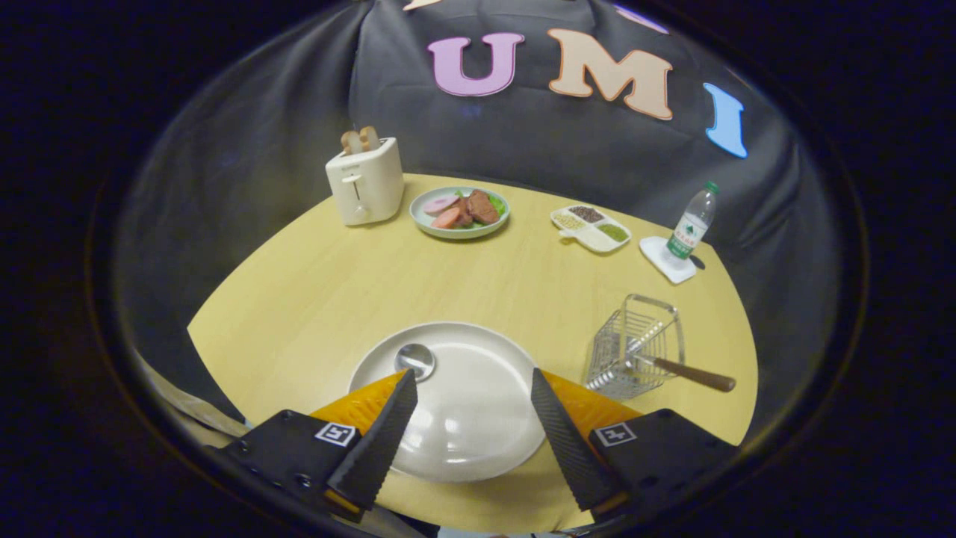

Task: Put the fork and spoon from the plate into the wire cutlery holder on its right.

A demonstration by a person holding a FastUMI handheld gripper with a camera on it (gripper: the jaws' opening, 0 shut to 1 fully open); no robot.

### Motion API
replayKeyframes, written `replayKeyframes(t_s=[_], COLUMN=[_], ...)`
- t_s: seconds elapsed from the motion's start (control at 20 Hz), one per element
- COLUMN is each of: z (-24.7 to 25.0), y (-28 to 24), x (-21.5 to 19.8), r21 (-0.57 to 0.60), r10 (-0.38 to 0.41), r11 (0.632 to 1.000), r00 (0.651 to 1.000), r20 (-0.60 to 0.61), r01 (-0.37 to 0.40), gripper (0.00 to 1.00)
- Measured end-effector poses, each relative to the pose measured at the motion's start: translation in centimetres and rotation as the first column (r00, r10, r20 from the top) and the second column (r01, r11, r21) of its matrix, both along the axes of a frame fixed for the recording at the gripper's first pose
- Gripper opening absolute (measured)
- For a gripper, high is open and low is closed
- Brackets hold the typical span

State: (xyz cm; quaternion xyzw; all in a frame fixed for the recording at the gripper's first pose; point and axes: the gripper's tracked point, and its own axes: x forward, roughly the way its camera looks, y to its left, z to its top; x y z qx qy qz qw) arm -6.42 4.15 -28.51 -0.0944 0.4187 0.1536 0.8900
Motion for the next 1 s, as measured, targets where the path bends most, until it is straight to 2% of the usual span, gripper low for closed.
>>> replayKeyframes(t_s=[0.25, 0.55, 1.0], z=[-2.6, -6.0, -8.1], y=[2.2, 3.6, 3.8], x=[-1.8, -3.7, -5.0], r21=[0.008, -0.051, -0.121], r10=[0.000, 0.022, 0.027], r11=[1.000, 0.998, 0.991], r00=[0.999, 0.992, 0.980], r20=[-0.044, -0.125, -0.199], r01=[0.001, -0.028, -0.052], gripper=[0.99, 0.99, 0.31])
